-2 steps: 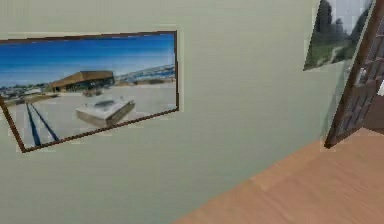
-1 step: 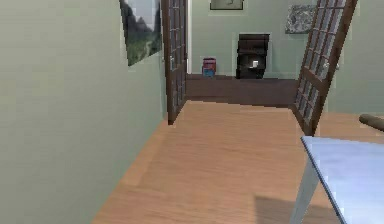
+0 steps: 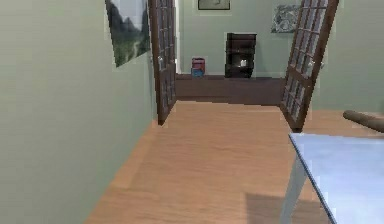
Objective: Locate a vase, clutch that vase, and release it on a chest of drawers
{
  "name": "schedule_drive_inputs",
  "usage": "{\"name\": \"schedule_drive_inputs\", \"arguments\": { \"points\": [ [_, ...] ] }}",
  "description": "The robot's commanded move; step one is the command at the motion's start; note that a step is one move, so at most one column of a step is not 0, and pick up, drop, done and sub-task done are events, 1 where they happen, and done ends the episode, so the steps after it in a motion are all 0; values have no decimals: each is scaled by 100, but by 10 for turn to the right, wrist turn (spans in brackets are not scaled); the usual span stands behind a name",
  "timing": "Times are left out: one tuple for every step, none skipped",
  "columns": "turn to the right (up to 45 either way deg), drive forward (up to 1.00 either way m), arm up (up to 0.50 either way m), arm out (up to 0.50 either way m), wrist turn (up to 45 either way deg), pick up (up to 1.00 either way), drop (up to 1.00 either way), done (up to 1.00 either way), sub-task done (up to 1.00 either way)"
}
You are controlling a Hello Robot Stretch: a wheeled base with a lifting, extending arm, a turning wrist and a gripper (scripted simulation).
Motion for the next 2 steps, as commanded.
{"name": "schedule_drive_inputs", "arguments": {
  "points": [
    [0,100,0,0,0,0,0,0,0],
    [30,0,0,0,0,0,0,0,0]
  ]
}}
